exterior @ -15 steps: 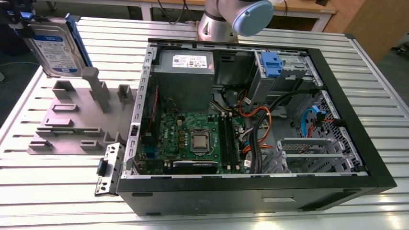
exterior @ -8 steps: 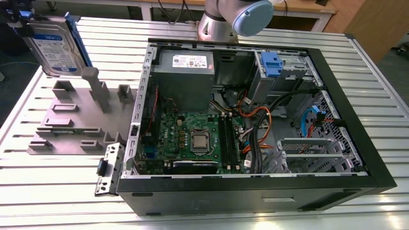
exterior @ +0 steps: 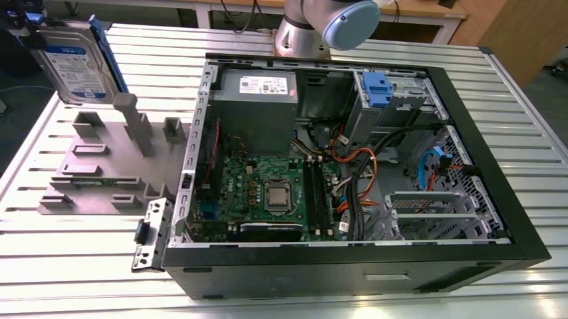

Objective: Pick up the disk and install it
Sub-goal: 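Pick up the disk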

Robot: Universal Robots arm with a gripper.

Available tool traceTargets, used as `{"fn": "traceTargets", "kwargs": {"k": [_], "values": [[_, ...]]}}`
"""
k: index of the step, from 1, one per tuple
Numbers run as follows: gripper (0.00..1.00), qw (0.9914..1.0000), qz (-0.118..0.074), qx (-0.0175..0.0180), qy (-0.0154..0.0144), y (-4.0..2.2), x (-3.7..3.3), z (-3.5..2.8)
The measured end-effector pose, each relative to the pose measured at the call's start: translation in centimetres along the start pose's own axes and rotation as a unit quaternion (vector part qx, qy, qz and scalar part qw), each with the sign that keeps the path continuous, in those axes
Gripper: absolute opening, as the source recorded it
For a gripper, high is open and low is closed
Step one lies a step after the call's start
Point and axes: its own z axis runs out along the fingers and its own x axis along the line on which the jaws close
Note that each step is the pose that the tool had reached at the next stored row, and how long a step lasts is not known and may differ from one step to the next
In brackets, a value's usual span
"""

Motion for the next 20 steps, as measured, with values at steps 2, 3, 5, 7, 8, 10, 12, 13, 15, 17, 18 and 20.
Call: {"fn": "traceTargets", "kwargs": {"k": [2,3,5,7,8,10,12,13,15,17,18,20], "values": [[0.36,1.00000,0.000,0.0000,0.0000,0.00,0.00,-0.12],[0.36,1.00000,0.000,0.0000,0.0000,0.00,0.00,-0.15],[0.36,1.00000,0.000,0.0000,0.0000,0.00,0.00,-0.22],[0.36,1.00000,0.000,0.0000,0.0000,0.00,0.00,-0.28],[0.36,1.00000,0.000,0.0000,0.0000,0.00,0.00,-0.32],[0.36,1.00000,0.000,0.0000,0.0000,0.00,0.01,-0.38],[0.36,1.00000,0.000,0.0000,0.0000,0.00,0.01,-0.43],[0.36,1.00000,0.000,0.0000,0.0000,0.00,0.01,-0.46],[0.36,1.00000,0.000,0.0000,0.0000,0.00,0.01,-0.52],[0.36,1.00000,0.000,0.0000,0.0000,0.00,0.01,-0.58],[0.36,1.00000,0.000,0.0000,0.0000,0.00,0.01,-0.60],[0.36,1.00000,0.000,0.0000,0.0000,0.00,0.01,-0.66]]}}
